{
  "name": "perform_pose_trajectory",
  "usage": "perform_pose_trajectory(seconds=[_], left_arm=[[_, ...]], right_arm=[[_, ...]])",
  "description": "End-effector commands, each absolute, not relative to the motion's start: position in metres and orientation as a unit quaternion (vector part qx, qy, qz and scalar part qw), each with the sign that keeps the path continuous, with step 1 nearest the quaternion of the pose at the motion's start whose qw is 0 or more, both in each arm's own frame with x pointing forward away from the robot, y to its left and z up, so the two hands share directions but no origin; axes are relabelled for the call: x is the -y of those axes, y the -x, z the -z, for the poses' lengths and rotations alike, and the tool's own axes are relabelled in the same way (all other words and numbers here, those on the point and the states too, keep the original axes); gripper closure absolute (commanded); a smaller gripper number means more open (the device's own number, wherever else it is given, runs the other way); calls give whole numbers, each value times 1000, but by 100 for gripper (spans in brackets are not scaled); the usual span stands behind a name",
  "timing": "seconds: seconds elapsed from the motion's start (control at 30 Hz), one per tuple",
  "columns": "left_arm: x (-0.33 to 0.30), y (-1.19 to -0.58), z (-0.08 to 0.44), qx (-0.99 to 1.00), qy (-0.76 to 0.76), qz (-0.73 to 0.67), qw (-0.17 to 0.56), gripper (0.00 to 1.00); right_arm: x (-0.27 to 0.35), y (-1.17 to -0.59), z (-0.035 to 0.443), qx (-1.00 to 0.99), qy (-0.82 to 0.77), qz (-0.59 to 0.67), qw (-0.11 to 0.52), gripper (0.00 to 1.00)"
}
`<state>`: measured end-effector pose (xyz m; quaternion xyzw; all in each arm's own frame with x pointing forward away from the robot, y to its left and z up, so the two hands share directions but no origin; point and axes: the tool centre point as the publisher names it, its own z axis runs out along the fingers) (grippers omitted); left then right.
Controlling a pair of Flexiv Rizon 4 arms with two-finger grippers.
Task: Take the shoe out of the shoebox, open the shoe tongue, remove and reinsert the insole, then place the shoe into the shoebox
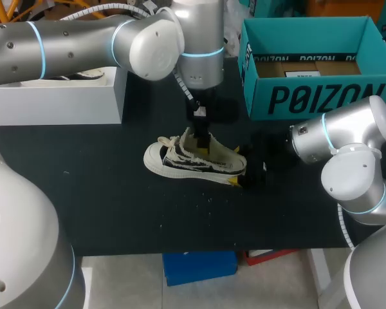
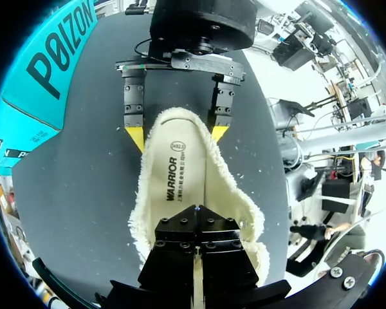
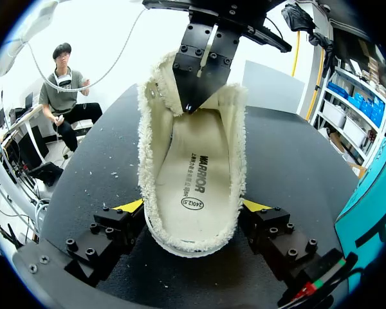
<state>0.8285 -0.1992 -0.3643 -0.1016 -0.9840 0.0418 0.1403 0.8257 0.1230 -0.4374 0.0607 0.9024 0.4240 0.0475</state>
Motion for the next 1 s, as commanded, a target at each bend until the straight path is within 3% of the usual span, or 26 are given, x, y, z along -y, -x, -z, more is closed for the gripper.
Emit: perform_pose_trajectory(seconds=[0.03,1.0], left_arm=[[197,-836,366,982,99,-33,154,100],[192,-812,385,979,91,-45,174,100]], right_arm=[[-125,-826,442,-903,-62,-423,47,100],[-125,-826,442,-903,-62,-423,47,100]])
